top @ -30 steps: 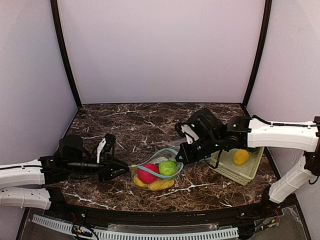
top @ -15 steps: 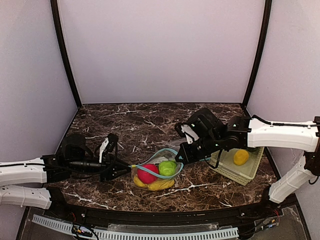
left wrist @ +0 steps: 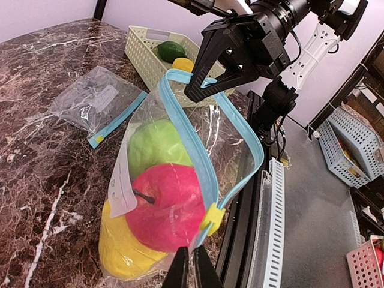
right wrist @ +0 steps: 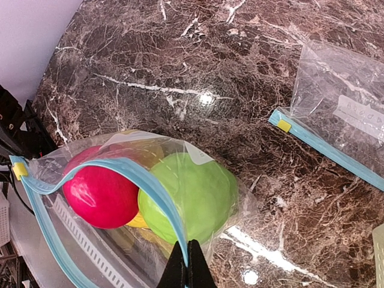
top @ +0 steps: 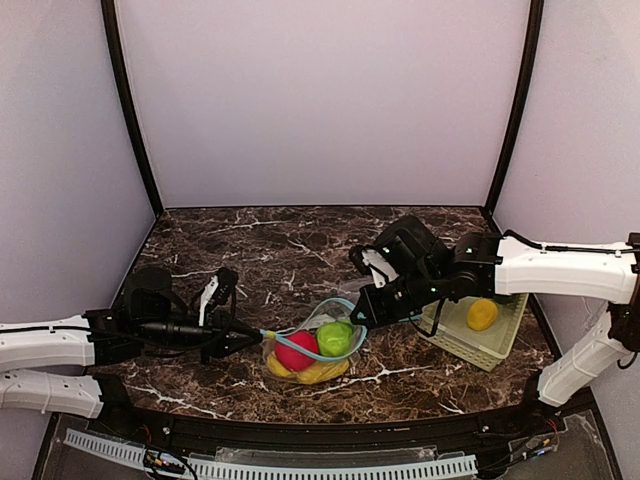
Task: Place the food in the zip-top bag and seal the zipper
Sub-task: Adjust the zipper food storage bag at the center of the board.
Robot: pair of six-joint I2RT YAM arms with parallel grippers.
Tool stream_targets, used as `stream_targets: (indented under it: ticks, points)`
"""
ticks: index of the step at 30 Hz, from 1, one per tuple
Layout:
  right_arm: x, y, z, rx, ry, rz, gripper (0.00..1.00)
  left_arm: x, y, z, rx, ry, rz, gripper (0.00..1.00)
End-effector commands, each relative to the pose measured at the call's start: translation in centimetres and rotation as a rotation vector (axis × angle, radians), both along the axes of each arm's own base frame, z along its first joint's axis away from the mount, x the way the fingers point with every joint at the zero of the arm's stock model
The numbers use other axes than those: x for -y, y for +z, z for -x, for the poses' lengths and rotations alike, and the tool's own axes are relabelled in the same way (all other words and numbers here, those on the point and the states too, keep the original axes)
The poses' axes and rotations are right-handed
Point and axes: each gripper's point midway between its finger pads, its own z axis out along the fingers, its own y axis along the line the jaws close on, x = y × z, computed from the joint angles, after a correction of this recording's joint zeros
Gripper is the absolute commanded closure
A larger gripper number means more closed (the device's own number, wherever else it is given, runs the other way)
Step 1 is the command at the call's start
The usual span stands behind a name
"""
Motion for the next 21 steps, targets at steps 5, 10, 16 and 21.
stream_targets:
  ticks: [5,10,16,21]
  points:
    - [0.0,0.4,-0.3,0.006,-0.009,-0.024,1.0,0.7,2.4,0.3,0.025,-0.038,0.056,0.99]
    - [0.3,1.4,-0.3,0.032,-0.001,-0.039,0.84,1.0,2.9,0.4,0.018,-0.053,0.061,0.99]
    - [1.0,2.6,-0.4,0.079,0.004,-0.033,0.58,1.1,2.5,0.5,0.0,-0.063,0.058,0.99]
    - [1.1,2.0,-0.5,0.076,0.011,-0.017,0.57,0.9,2.0,0.7,-0.01,-0.058,0.055,0.99]
